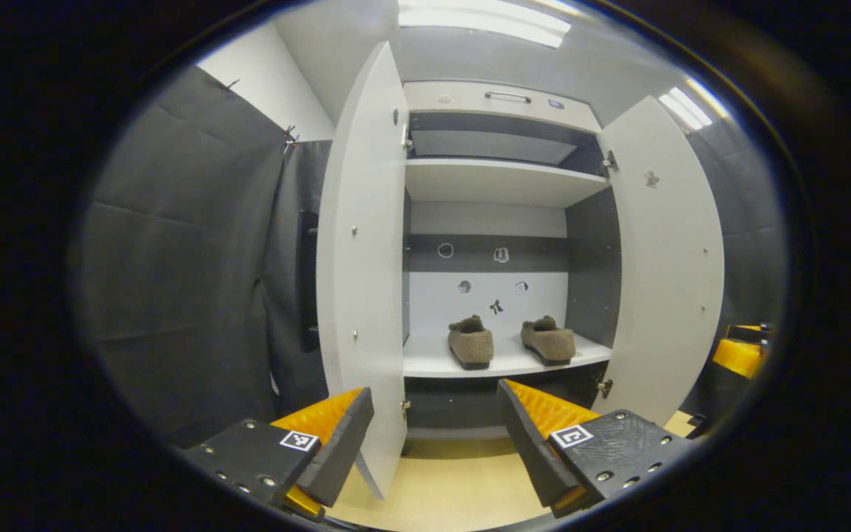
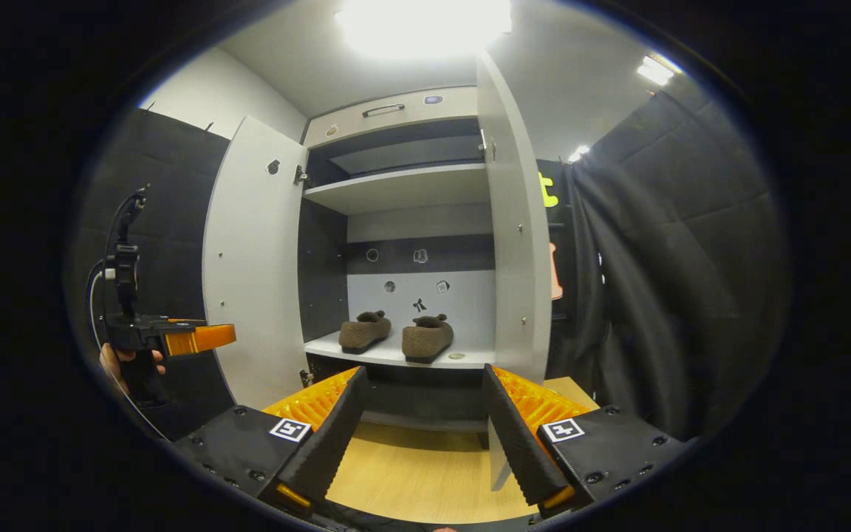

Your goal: Grab one shoe with the right hand and put it into the shoe cabinet, grab the other shoe with the left hand and put it into the shoe cabinet; then close the right door with the right hand and the left door with the left hand.

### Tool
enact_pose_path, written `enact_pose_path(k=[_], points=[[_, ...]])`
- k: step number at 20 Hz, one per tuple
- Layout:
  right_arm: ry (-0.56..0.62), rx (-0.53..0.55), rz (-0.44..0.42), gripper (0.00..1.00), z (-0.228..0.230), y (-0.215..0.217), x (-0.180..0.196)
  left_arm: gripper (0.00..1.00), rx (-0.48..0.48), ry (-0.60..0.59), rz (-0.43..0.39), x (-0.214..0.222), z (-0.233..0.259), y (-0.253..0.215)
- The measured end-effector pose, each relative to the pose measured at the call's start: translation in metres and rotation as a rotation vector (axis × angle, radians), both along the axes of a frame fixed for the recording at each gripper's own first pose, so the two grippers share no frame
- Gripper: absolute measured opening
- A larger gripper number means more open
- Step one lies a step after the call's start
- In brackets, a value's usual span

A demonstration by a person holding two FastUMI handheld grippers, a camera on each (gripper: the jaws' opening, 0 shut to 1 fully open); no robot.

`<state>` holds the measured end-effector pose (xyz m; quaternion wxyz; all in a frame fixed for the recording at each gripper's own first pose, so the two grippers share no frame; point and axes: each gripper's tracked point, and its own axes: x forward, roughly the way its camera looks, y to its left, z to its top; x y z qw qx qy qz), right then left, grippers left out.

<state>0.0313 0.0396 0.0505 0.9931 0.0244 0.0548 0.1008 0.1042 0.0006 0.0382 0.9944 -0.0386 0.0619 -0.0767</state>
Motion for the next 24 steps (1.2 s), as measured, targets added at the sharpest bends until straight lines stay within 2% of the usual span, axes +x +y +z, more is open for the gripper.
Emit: enact_pose_path(k=[3,4,5,11,13,14,16,17,18,19,21,22,23,24], points=[[0.006,-0.035,-0.102,0.98,0.008,-0.037,0.005,1.0,0.029,0.001,0.008,-0.009,-0.004,0.008],[0.006,-0.045,-0.143,0.98,0.011,-0.053,0.007,0.97,0.03,0.004,0.014,-0.011,-0.006,0.011],[0.006,-0.051,-0.187,0.96,0.014,-0.069,0.009,1.0,0.023,0.004,0.018,-0.014,-0.008,0.012],[-0.003,-0.053,-0.463,0.97,0.035,-0.157,0.032,0.99,-0.008,0.008,0.053,-0.023,-0.013,0.037],[-0.037,-0.085,-0.566,0.95,0.041,-0.184,0.042,1.0,-0.002,0.003,0.073,-0.03,-0.013,0.05],[-0.045,-0.11,-0.609,0.95,0.041,-0.194,0.05,0.98,-0.002,0.004,0.084,-0.031,-0.014,0.057],[-0.043,-0.129,-0.633,0.97,0.038,-0.194,0.064,0.98,-0.004,0.01,0.107,-0.035,-0.016,0.07],[-0.041,-0.132,-0.63,0.93,0.039,-0.191,0.072,1.0,-0.005,0.012,0.119,-0.035,-0.017,0.078],[-0.04,-0.143,-0.634,0.98,0.04,-0.189,0.079,1.0,-0.005,0.016,0.132,-0.037,-0.02,0.086],[-0.039,-0.156,-0.636,0.98,0.041,-0.188,0.085,0.98,-0.004,0.02,0.144,-0.039,-0.022,0.093],[-0.041,-0.174,-0.617,0.98,0.044,-0.179,0.093,1.0,-0.003,0.027,0.165,-0.042,-0.024,0.105],[-0.036,-0.193,-0.626,0.93,0.043,-0.174,0.094,0.98,-0.003,0.03,0.176,-0.043,-0.024,0.112],[-0.048,-0.214,-0.634,0.96,0.045,-0.174,0.094,0.99,-0.005,0.033,0.185,-0.044,-0.026,0.118],[-0.052,-0.223,-0.633,0.88,0.046,-0.172,0.095,1.0,-0.009,0.035,0.192,-0.045,-0.027,0.122]])
